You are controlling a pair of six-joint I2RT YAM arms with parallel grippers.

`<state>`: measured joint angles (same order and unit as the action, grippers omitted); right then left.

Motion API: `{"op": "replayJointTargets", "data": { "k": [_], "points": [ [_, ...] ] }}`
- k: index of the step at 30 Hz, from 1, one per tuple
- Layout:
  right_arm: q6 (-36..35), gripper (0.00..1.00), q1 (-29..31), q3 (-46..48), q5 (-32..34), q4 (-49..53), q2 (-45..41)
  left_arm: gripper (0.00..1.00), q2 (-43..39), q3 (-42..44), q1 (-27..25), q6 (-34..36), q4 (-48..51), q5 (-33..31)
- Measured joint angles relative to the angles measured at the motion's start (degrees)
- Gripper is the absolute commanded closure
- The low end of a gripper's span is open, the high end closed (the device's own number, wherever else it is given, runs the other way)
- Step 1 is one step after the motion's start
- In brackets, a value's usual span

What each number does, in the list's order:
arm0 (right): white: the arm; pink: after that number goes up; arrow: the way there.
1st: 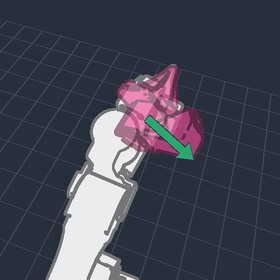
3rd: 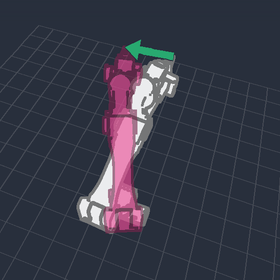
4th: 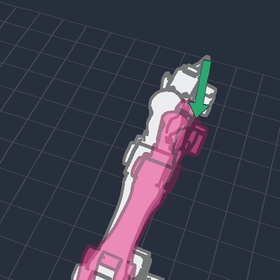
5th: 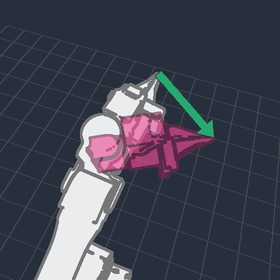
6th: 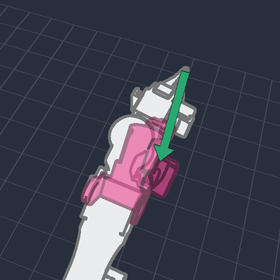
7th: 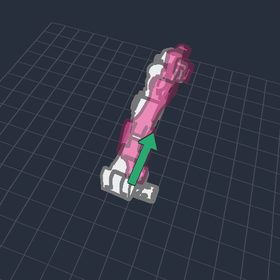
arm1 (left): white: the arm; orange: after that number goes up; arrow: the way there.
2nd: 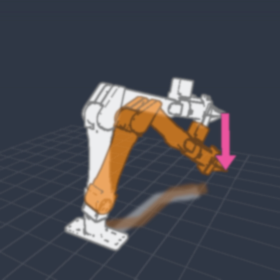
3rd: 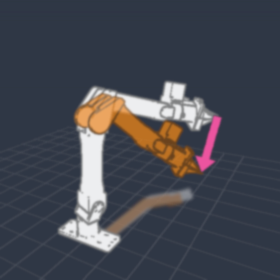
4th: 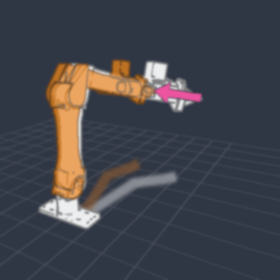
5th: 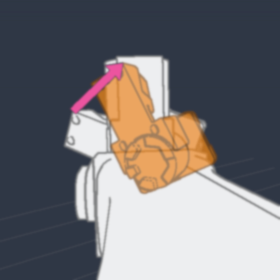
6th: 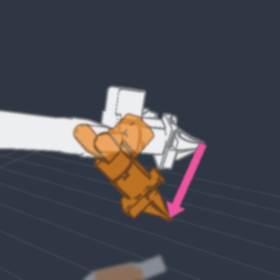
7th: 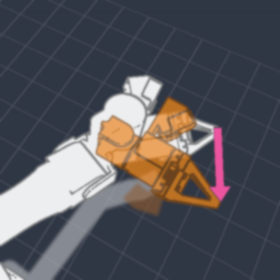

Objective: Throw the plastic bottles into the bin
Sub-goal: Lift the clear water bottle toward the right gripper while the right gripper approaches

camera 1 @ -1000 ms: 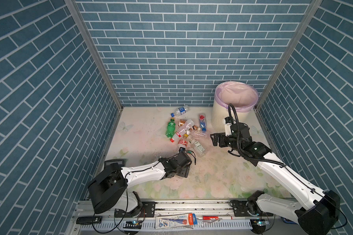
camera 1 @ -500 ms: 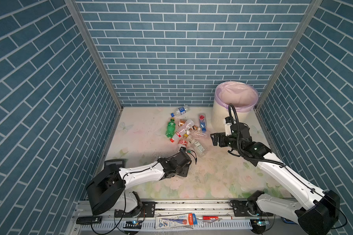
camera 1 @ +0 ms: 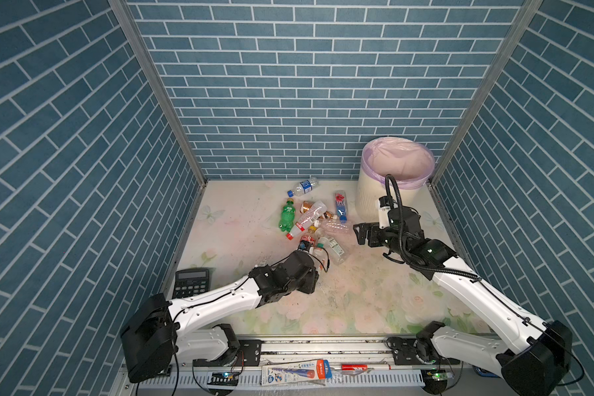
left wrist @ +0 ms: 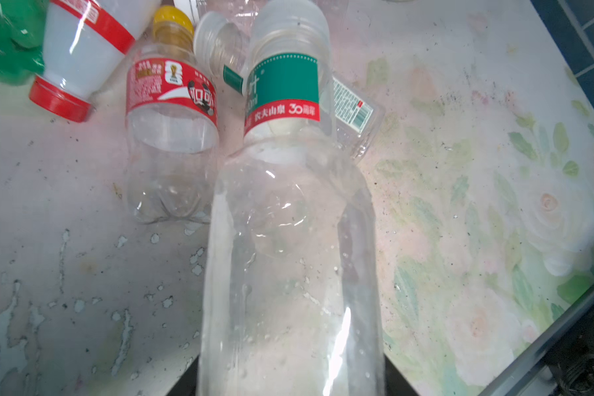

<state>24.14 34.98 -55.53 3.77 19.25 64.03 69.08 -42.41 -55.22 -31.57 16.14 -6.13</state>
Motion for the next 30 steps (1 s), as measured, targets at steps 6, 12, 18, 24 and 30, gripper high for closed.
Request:
{"op": "replayJointTargets", "data": {
  "k": [6, 12, 18, 24, 30],
  "points": [
    [2.6, 0.01, 0.0, -3.6, -2.4, -0.1, 2.5, 0.38, -2.2, -4.2, 2.2, 2.1, -1.9, -0.7],
    [5.9, 0.01, -0.5, -12.6, -5.4, -0.9, 6.3, 0.37, -2.1, -10.6, 7.7, 4.8, -3.3, 2.0],
    [7.5, 0.01, -1.2, -25.3, -8.4, -1.2, 13.3, 0.35, 1.8, -20.5, 12.0, 8.3, -4.4, 7.4],
    [7.9, 0.01, -3.0, -38.6, -12.4, -0.3, 22.3, 0.37, 8.4, -29.8, 15.1, 10.5, -5.7, 13.3],
    [10.6, 0.02, -7.3, -42.5, -17.1, 0.0, 26.4, 0.37, 16.1, -35.5, 17.4, 10.7, -7.0, 17.4]
  ]
}}
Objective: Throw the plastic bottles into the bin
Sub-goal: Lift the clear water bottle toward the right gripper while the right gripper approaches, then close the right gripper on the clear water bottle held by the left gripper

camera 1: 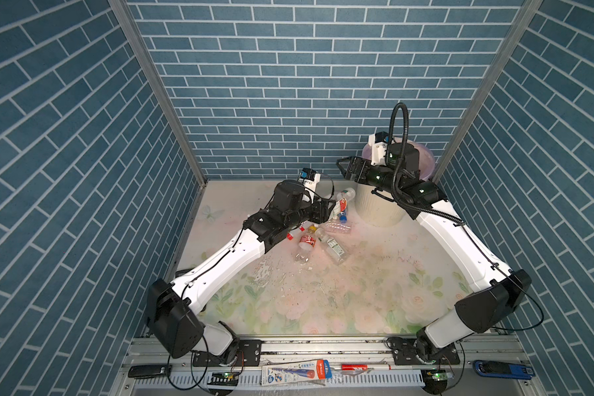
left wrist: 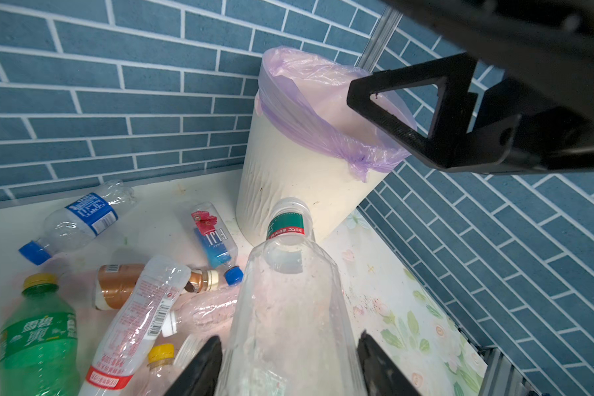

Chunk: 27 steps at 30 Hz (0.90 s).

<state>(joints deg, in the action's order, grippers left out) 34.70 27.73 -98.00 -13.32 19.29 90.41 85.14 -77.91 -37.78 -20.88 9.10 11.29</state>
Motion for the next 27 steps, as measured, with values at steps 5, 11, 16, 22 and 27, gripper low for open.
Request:
{"op": "replayJointTargets", "data": {
  "k": [5, 11, 16, 22, 27],
  "points": [
    [0.9, 0.02, -2.8, 0.4, -1.7, 1.4, 0.1, 0.38, 3.1, 0.0, 1.7, -0.9, -0.4, 1.9],
    [1.8, 0.02, -3.4, 4.7, -3.1, 1.1, -1.2, 0.39, 3.3, 0.2, 5.0, -3.3, -2.4, 3.2],
    [6.3, 0.02, -3.4, 10.3, -4.7, -1.6, -1.4, 0.39, 3.1, 1.2, 7.6, -4.9, -3.9, 3.3],
    [13.4, 0.02, -3.4, 13.2, -7.8, -7.9, -0.6, 0.40, 1.2, 3.2, 8.0, -6.6, -6.6, 3.2],
    [20.9, 0.01, -3.4, 14.8, -9.4, -16.4, 0.5, 0.40, -1.1, 5.0, 8.0, -7.6, -9.5, 2.2]
  ]
}}
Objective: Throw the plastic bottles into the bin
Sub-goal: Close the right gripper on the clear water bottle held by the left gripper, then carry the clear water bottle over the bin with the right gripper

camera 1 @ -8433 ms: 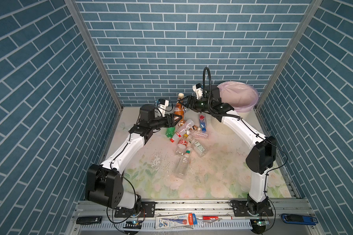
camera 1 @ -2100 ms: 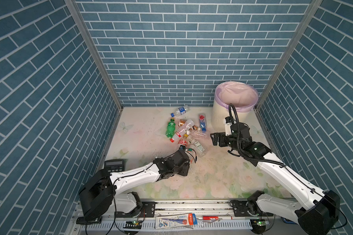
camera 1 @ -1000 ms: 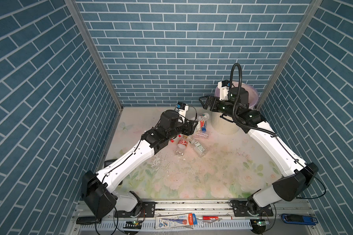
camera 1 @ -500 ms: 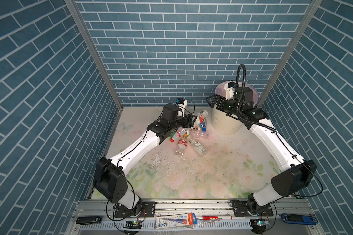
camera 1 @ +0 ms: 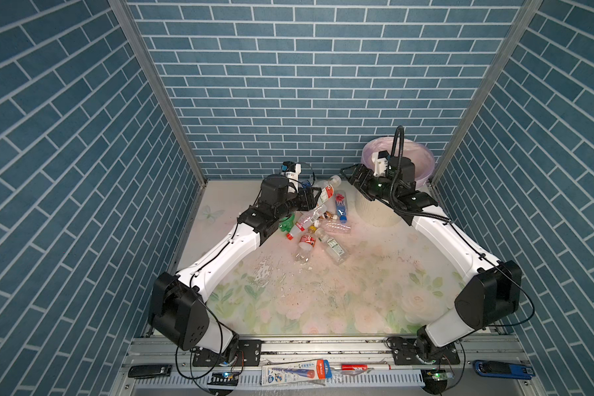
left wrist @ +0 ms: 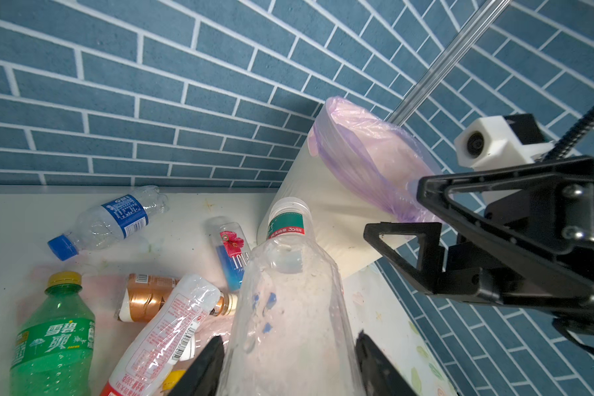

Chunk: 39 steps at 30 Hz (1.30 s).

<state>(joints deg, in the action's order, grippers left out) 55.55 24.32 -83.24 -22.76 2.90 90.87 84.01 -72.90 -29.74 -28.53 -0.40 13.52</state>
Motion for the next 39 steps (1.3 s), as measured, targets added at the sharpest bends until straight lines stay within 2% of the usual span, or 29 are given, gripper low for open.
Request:
{"op": "replayJointTargets", "data": {
  "k": [10, 20, 25, 29, 34, 36, 39],
  "points": [
    [9.2, 0.02, 0.6, 0.3, -0.8, -8.2, 4.0, 0.40, -1.1, 0.7, 0.1, -1.5, -4.7, -1.5],
    [15.2, 0.12, 2.4, -0.6, -2.5, -13.6, 9.4, 0.41, -1.1, 1.6, 0.1, -2.4, -7.3, -1.0],
    [17.4, 0.20, 3.0, -2.4, -3.3, -15.8, 11.7, 0.41, -1.1, 2.7, 0.1, -2.8, -8.7, -0.3],
    [18.8, 0.30, 3.4, -3.8, -3.5, -17.4, 13.3, 0.40, -1.1, 3.5, 0.1, -2.9, -8.9, -0.1],
    [19.7, 0.56, 3.6, -5.7, -3.6, -17.6, 14.9, 0.37, -1.2, 3.5, 0.3, -2.9, -10.3, -0.2],
    [23.9, 0.64, 3.7, -6.5, -3.7, -17.9, 15.2, 0.36, -1.2, 3.9, 0.3, -2.7, -9.9, 0.3],
    [23.1, 0.77, 3.9, -7.4, -3.7, -18.4, 15.2, 0.30, -1.3, 4.6, 0.1, -2.6, -9.6, 0.9]
  ]
}}
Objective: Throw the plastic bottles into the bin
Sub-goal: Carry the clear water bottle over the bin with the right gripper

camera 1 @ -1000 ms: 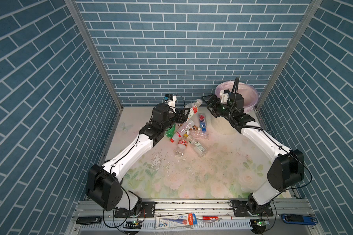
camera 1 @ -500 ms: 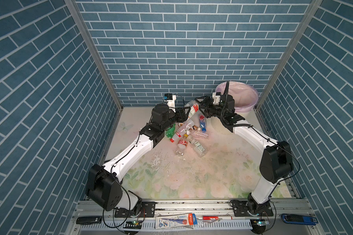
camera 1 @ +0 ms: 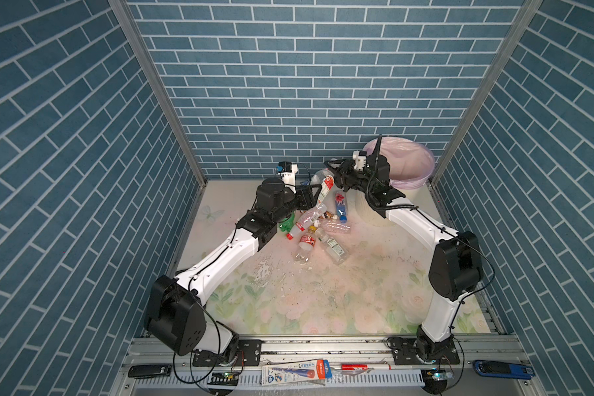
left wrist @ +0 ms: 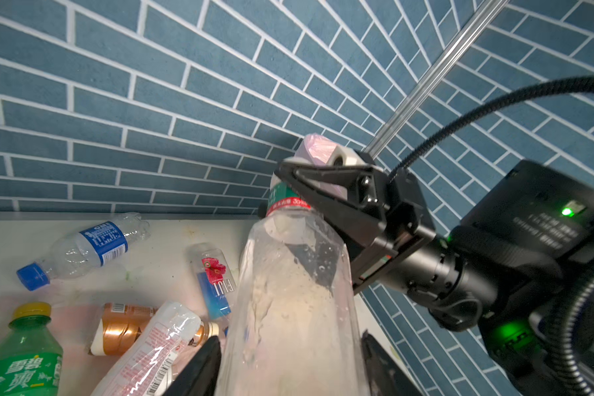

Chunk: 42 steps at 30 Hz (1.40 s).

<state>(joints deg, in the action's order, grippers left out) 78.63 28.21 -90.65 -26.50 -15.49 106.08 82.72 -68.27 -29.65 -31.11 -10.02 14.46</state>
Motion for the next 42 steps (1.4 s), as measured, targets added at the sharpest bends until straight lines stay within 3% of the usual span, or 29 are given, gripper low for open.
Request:
{"op": "replayJointTargets", "data": {
  "k": [9, 19, 23, 28, 35, 42],
  "points": [
    [-7.9, 0.88, 0.3, -2.9, 0.7, 7.5, 0.0, 0.01, -2.6, 0.3, 0.4, 0.6, 0.3, -0.9],
    [-30.1, 0.92, -1.0, -25.8, 4.0, 31.1, -0.1, 0.01, -4.6, -0.2, 0.5, 2.1, 2.5, -1.3],
    [-39.6, 0.94, -2.8, -33.4, 9.0, 40.3, -1.4, 0.01, -2.9, -4.3, 0.5, 2.3, 2.9, -0.5],
    [-48.3, 0.95, -7.4, -34.9, 18.0, 46.4, -6.8, 0.01, 0.7, -10.4, -0.6, 2.3, 2.3, 0.8],
    [-56.6, 0.97, -15.2, -35.5, 30.9, 46.0, -16.2, 0.01, 6.1, -18.3, -3.7, 2.4, 2.4, 2.3],
    [-62.7, 0.96, -17.7, -31.6, 41.7, 33.5, -24.5, 0.01, 7.1, -19.9, -4.8, 2.5, 1.9, 2.6]
  ]
}}
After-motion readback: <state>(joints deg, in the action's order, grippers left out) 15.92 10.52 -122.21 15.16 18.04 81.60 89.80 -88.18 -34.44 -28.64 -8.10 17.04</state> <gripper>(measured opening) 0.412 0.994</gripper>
